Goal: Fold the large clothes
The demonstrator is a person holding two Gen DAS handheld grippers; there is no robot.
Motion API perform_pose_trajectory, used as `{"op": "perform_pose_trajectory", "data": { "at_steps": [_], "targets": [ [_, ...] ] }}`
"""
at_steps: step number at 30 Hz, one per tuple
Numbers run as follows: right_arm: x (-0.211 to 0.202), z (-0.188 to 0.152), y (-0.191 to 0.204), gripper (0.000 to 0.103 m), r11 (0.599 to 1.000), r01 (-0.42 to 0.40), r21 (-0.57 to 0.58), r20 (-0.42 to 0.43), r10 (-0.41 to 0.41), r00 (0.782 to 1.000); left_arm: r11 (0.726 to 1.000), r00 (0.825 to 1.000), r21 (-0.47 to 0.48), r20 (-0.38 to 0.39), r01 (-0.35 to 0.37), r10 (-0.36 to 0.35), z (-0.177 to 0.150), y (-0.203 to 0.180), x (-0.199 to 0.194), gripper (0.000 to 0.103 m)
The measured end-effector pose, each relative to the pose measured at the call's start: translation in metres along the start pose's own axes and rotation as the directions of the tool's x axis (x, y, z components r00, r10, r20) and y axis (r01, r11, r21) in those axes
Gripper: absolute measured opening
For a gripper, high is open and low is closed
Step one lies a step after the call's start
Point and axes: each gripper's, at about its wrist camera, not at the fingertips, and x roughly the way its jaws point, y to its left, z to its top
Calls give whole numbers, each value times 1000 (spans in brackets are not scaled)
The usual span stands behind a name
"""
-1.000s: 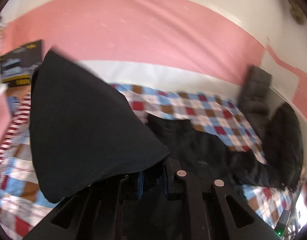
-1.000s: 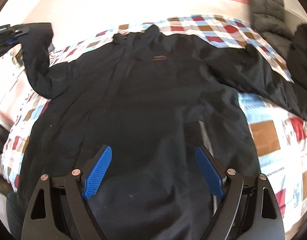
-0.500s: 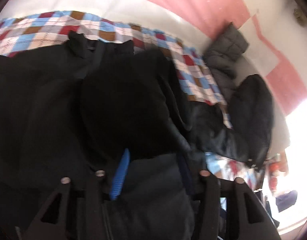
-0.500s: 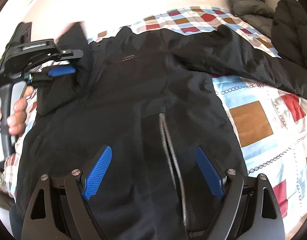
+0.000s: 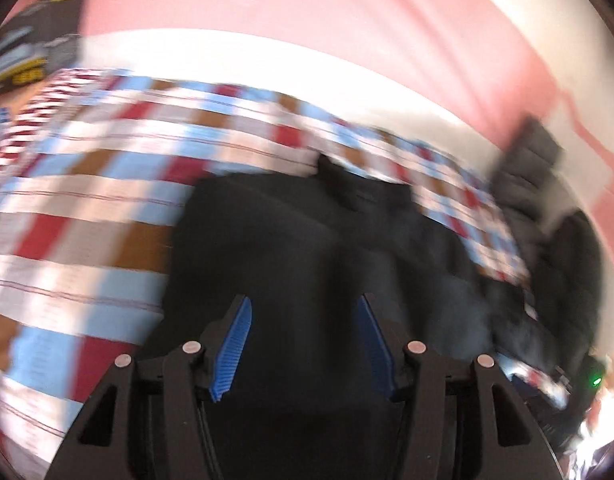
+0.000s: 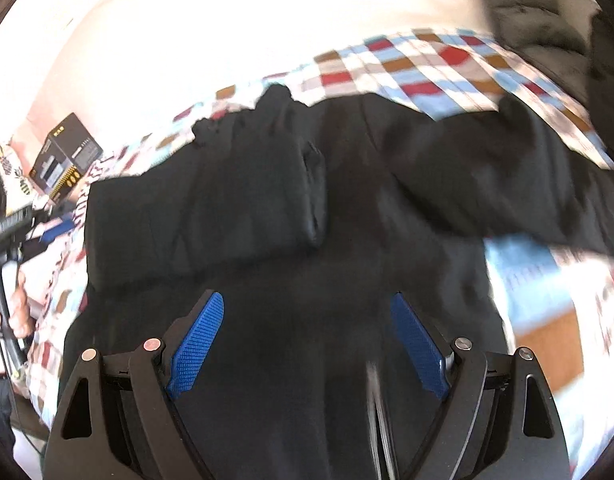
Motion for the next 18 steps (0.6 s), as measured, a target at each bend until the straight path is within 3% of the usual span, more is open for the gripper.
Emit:
{"op": "perform_pose_trajectory", "data": {
  "at_steps": [2,5,6,7,8,11,13,14,16,18],
  "targets": [
    [26,22,1,86,1000,-3,-5,-6,3,1000,997,998,-44,4,-62,62,12,32,1,56],
    [78,48,-6,84,999,-18,51,-92,23,996,993,997,-92,-1,-78,78,22,59,9,56],
    [99,53,-10,76,995,-31,94,-146,45,988,992,997,-96,-7,-79,79,22,62,14,55],
    [104,57,-10,37,992,-63,111,-147,79,986,993,997,-93,-12,-77,76,25,58,24,51],
    [103,62,-10,22,992,-54,114,-138,70,988,994,998,-84,-16,-69,68,26,54,30,49],
    [81,69,-14,0,997,7,77,-54,-3,999,999,999,-32,-18,-44,43,31,34,56,40],
    [76,65,-35,0,987,141,81,-62,-136,989,998,998,12,-11,-61,61,34,22,70,40],
    [77,62,-50,0,979,168,113,-82,-159,984,998,998,22,-19,-66,66,35,20,83,40],
    [77,52,-74,0,974,117,195,-111,-96,989,999,997,-15,-63,-47,46,38,23,106,40],
    [69,48,-72,0,977,101,190,-96,-84,992,998,993,-58,-119,-14,7,37,29,131,40]
  ]
}}
